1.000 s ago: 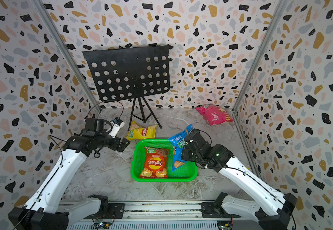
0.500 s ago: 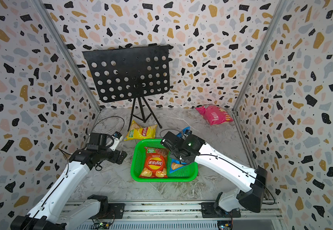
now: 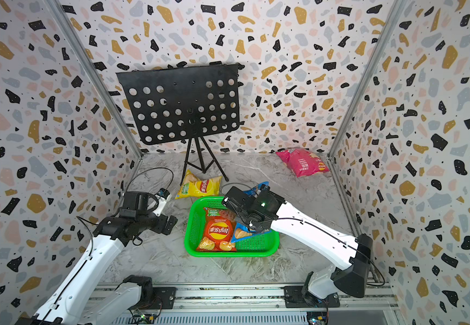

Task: Put the potato chips into the basket
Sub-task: Place the potato chip in the basket.

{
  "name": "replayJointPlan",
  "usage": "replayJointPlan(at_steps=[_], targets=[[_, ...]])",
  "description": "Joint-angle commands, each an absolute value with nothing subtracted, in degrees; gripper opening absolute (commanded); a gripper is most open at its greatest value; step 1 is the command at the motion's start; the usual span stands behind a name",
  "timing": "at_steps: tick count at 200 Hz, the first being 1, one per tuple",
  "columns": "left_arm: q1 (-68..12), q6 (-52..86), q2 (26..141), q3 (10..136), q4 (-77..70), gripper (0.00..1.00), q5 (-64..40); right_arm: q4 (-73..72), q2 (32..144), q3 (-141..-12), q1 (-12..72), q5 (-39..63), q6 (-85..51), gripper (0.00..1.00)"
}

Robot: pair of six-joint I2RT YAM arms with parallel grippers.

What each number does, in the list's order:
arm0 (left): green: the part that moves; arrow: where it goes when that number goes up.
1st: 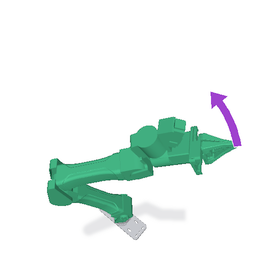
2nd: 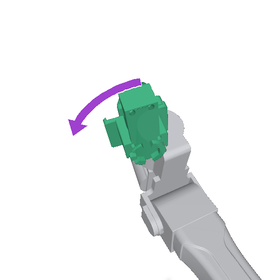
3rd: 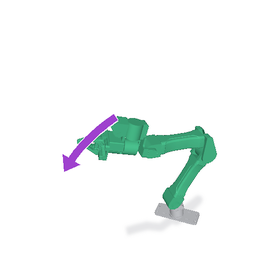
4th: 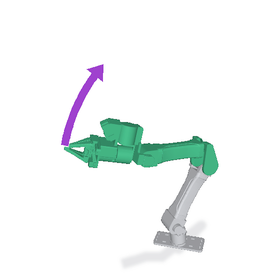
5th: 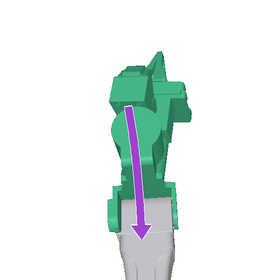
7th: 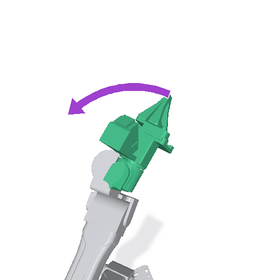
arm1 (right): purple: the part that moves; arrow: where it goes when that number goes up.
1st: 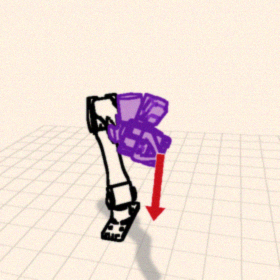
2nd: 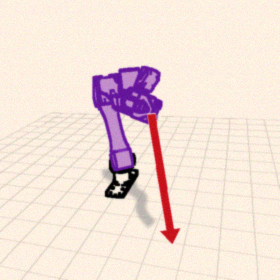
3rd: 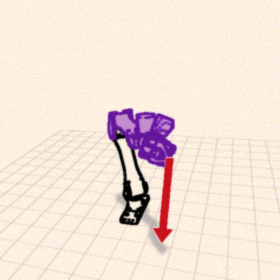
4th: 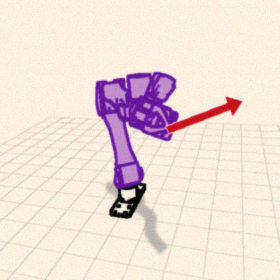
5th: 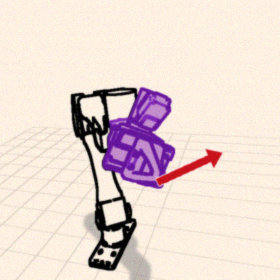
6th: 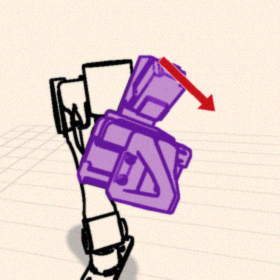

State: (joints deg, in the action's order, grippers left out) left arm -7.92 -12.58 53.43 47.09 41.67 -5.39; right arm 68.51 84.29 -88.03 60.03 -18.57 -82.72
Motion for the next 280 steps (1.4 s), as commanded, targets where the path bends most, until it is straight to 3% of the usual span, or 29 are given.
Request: replayJointPlan(at_steps=[1, 58, 154, 171, 192, 199, 212, 235, 262, 280], targets=[[-7.6, -12.2, 53.0, 45.9, 39.3, 1.0, -4.3, 70.3, 86.6, -90.7, 60.5, -17.1, -84.9, 0.0], [-7.6, -12.6, 52.9, 45.3, 39.0, 1.0, -4.3, 70.9, 89.0, -85.9, 60.6, -19.4, -89.9, 0.0], [-7.6, -12.8, 53.1, 44.9, 38.7, 1.0, -4.6, 69.6, 94.7, -84.0, 58.9, -14.2, -91.3, 0.0], [-7.6, -12.9, 53.2, 44.8, 38.8, 1.0, -4.6, 68.3, 94.1, -84.2, 57.8, -13.3, -88.9, 0.28], [-7.6, -13.1, 53.5, 44.9, 38.9, 1.0, -4.9, 68.2, 92.4, -84.7, 57.5, -15.0, -87.8, 0.8], [-7.6, -13.0, 53.5, 45.0, 38.9, 1.0, -5.1, 68.1, 91.7, -85.0, 57.5, -15.8, -87.2, 0.91], [-7.5, -13.2, 53.5, 45.0, 39.0, 1.0, -5.3, 68.2, 90.6, -86.1, 57.4, -17.5, -84.6, 0.95], [-7.6, -13.2, 53.5, 44.9, 39.1, 1.0, -5.5, 65.7, 87.8, -87.9, 57.3, -20.8, -74.6, 0.94], [-7.6, -13.4, 53.4, 44.9, 39.0, 1.0, -5.8, 56.6, 82.4, -83.8, 56.4, -21.7, -60.3, 0.85], [-7.6, -13.4, 53.4, 44.8, 39.0, 1.0, -5.8, 53.0, 80.9, -81.5, 53.8, -17.0, -52.7, 0.79]])
